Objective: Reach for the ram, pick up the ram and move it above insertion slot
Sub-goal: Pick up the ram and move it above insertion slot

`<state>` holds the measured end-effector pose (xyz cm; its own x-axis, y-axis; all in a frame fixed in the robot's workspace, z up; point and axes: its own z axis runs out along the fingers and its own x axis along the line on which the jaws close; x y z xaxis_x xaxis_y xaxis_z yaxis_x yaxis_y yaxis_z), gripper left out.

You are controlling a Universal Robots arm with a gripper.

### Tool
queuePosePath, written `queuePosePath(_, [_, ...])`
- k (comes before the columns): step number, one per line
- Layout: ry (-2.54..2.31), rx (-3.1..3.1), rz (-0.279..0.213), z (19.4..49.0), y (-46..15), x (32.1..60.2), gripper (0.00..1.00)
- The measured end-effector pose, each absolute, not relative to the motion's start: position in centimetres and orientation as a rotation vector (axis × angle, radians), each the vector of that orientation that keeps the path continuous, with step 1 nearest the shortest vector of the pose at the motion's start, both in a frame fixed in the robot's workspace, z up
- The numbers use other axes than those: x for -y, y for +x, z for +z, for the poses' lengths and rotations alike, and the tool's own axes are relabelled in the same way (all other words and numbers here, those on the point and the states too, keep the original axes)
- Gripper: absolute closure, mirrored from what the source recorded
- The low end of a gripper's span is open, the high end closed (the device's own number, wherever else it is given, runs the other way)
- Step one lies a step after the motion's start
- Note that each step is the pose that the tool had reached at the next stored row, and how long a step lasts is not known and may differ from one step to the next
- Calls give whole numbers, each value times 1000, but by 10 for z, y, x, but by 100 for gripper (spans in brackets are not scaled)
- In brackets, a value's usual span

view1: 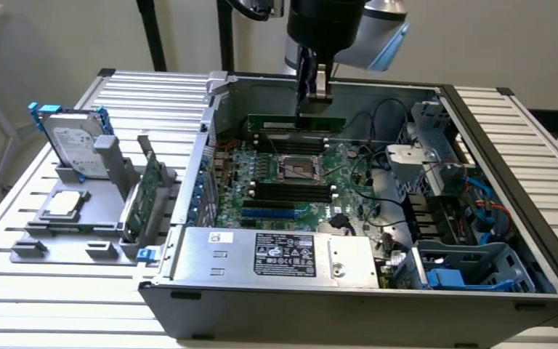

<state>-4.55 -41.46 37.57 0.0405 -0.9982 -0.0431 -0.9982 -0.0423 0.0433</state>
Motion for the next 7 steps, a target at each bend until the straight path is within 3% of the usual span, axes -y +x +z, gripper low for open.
queuePosePath(7, [2265,2173,-96,376,-46,415,86])
